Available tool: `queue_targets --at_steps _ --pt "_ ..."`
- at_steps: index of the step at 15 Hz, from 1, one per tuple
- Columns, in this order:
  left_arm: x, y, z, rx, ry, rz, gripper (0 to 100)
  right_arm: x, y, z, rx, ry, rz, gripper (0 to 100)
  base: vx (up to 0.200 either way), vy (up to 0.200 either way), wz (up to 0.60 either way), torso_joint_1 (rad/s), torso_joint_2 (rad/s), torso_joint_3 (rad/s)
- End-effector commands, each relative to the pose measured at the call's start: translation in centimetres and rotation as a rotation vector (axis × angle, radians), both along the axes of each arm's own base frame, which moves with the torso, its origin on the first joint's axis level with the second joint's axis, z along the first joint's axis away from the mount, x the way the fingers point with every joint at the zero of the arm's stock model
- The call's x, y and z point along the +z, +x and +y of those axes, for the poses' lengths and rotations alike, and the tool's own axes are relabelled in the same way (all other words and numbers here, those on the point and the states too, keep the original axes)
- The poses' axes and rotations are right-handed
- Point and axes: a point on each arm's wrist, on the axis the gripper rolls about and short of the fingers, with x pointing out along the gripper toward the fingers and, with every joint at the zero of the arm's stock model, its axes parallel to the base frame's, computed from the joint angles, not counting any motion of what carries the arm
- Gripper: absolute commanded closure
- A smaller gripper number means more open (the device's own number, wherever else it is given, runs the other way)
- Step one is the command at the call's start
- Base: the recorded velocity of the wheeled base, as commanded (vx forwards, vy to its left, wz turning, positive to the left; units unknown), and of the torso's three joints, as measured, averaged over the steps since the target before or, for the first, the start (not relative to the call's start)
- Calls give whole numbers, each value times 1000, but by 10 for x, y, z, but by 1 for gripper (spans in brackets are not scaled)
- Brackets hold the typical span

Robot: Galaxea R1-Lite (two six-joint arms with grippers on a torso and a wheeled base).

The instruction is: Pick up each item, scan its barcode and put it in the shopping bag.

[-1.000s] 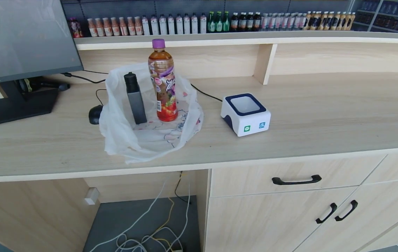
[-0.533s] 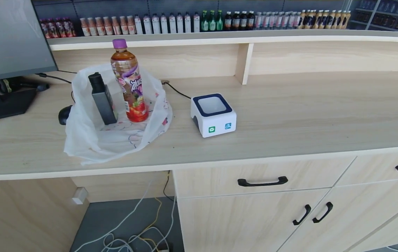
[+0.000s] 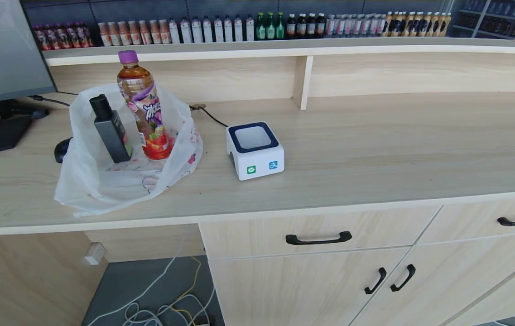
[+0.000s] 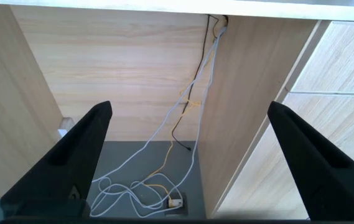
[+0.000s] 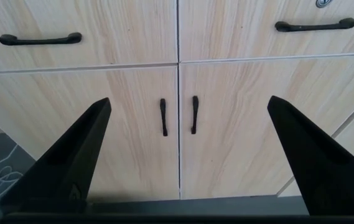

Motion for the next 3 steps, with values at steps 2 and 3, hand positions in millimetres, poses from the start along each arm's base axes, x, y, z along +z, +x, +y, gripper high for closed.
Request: queue_targets --at_steps 2,3 --pt "0 0 0 0 0 -1 0 0 0 0 1 -2 1 0 0 0 0 0 0 0" --pt "0 0 0 0 0 -1 0 0 0 0 1 -4 1 0 0 0 0 0 0 0"
